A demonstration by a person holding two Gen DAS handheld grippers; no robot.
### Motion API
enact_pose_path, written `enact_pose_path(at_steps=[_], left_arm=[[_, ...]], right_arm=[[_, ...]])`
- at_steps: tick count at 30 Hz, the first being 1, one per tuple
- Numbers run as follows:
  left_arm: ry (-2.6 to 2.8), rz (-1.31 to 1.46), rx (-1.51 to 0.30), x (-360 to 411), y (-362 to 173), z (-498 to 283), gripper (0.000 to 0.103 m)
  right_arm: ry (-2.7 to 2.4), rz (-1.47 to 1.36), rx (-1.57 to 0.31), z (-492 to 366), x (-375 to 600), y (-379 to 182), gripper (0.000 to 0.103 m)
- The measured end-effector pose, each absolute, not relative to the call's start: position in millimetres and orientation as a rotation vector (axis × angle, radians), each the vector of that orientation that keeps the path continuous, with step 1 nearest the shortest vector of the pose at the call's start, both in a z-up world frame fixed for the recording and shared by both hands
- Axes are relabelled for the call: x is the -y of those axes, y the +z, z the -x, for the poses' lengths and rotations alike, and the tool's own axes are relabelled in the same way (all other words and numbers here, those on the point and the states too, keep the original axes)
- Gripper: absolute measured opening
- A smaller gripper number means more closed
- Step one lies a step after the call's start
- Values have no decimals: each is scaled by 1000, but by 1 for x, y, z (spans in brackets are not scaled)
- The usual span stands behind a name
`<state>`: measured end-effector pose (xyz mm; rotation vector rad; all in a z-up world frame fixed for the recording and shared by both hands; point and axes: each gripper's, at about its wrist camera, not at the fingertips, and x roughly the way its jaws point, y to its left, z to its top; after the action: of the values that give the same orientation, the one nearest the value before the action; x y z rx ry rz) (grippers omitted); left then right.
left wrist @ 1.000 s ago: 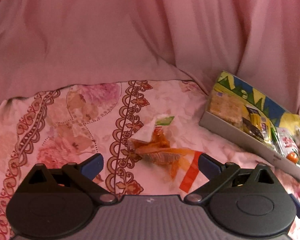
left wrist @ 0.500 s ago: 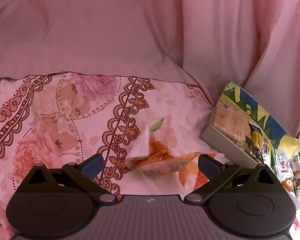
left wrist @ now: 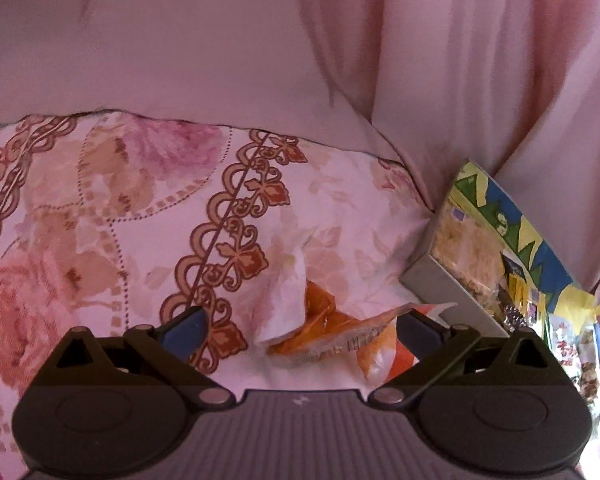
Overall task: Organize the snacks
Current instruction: 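Lower the left tool onto the orange candy packet while the right tool approaches the gold bar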
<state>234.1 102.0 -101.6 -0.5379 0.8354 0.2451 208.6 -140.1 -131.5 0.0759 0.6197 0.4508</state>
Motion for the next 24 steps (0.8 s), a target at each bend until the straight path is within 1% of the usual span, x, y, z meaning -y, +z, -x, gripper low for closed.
enact_pose_path(at_steps=[6, 11, 16, 18, 21, 24], left_arm=[[194, 408, -834, -94, -104, -245, 103], [166, 322, -794, -90, -104, -244, 103], [106, 220, -747, -78, -100, -235, 86], [69, 183, -737, -72, -98, -232, 83], [39, 129, -737, -66, -98, -229, 82], [23, 103, -735, -66, -98, -224, 76]], right_arm=[[457, 4, -608, -205, 128, -135, 103], [445, 60, -601, -202, 119, -138, 103], [442, 63, -597, -203, 120, -139, 102], [443, 63, -598, -203, 119, -139, 102], [444, 63, -598, -202, 119, -139, 100], [447, 61, -593, -200, 120, -138, 96]])
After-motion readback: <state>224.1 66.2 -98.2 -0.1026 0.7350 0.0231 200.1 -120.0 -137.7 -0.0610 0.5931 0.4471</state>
